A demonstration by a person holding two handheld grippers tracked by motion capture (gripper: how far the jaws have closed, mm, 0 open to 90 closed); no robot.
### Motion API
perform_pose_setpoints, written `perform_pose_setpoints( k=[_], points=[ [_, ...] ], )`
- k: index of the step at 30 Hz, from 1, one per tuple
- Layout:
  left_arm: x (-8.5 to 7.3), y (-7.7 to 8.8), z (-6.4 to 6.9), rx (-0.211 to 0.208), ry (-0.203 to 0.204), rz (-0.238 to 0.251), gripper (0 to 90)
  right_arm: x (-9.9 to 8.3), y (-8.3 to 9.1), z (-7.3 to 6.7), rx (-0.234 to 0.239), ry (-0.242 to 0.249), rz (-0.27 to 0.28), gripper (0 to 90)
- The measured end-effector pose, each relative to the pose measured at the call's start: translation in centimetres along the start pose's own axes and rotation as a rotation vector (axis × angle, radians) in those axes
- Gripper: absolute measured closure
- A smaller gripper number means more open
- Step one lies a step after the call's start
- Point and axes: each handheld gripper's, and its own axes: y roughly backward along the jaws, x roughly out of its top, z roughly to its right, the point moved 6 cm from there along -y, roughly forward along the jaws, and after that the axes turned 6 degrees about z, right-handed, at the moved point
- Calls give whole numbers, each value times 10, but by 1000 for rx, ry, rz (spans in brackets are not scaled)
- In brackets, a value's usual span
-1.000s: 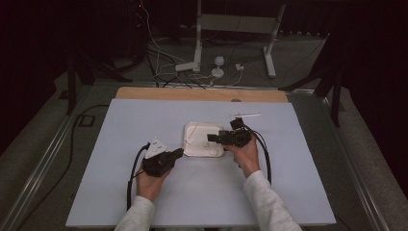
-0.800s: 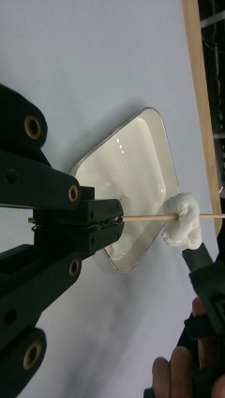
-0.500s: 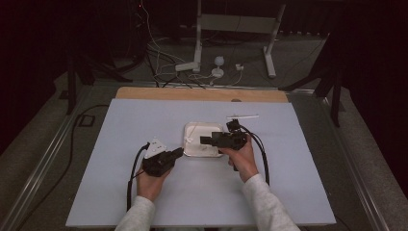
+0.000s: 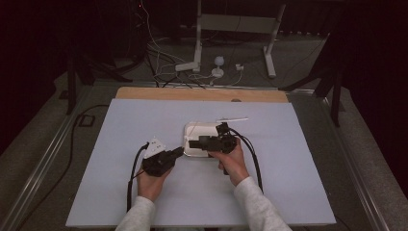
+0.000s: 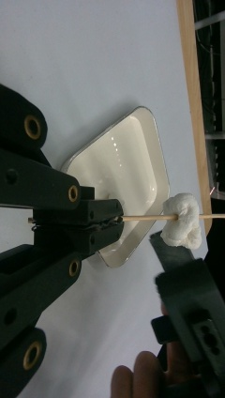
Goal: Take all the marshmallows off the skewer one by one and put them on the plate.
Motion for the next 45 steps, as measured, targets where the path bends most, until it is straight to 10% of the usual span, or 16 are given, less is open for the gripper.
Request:
perform_pose_setpoints(
  k=[15,31,35,45],
  points=[
    [2,-1,4,-27,4,20,900,-2,-14,-8,71,-77,7,713],
    [5,2,6,-27,-31,42,900,9,-7,-11,77,-107,85,794],
    [3,3,8,-39,-54,30,900,24,10,-1,69,-161,178,804],
    [5,2,13,-64,-69,36,900,35,24,2,46,-111,178,801]
  ],
)
